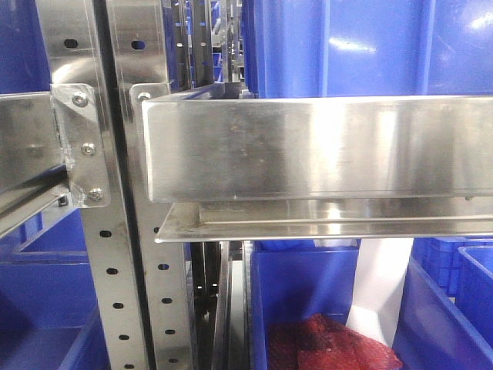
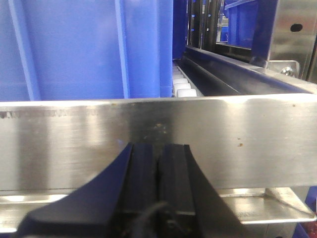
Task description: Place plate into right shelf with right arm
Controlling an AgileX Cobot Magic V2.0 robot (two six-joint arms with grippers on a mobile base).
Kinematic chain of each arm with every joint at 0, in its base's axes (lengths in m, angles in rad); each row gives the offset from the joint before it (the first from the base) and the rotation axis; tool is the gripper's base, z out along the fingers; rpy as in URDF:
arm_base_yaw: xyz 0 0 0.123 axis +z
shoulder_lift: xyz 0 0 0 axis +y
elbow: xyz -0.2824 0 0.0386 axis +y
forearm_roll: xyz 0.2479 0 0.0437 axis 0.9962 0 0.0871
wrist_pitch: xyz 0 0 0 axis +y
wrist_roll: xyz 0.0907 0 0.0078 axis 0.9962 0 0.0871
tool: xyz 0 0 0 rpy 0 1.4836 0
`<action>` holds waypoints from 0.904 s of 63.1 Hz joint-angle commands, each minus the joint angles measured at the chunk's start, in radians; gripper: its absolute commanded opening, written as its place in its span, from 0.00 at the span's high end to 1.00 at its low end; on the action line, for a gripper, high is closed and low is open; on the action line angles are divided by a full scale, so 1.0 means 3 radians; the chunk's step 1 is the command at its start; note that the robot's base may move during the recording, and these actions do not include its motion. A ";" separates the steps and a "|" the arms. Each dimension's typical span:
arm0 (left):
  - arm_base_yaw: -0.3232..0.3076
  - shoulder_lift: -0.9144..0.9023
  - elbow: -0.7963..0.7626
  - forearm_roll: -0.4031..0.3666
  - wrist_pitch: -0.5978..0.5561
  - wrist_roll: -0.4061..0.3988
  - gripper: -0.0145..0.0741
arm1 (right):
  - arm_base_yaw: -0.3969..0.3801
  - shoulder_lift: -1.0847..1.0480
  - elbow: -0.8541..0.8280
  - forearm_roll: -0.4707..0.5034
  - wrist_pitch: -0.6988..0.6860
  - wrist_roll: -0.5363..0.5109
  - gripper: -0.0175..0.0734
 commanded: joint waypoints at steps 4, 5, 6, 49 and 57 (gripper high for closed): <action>-0.0004 -0.0034 0.0027 -0.0013 -0.0275 -0.0008 0.89 | -0.0025 -0.0356 0.0257 -0.0046 -0.0387 -0.0030 0.75; -0.0004 -0.0034 0.0027 -0.0013 -0.0275 -0.0008 0.89 | -0.0025 -0.0385 0.0284 -0.0046 -0.0387 -0.0030 0.75; -0.0004 -0.0034 0.0027 -0.0013 -0.0275 -0.0008 0.89 | -0.0025 -0.0412 0.0322 -0.0046 -0.0387 -0.0030 0.75; -0.0004 -0.0034 0.0027 -0.0013 -0.0275 -0.0008 0.89 | -0.0030 -0.0549 0.0644 -0.0052 -0.0489 -0.0030 0.75; -0.0004 -0.0034 0.0027 -0.0013 -0.0275 -0.0008 0.89 | -0.0146 -0.0549 0.0887 0.0094 -0.0805 -0.0112 0.75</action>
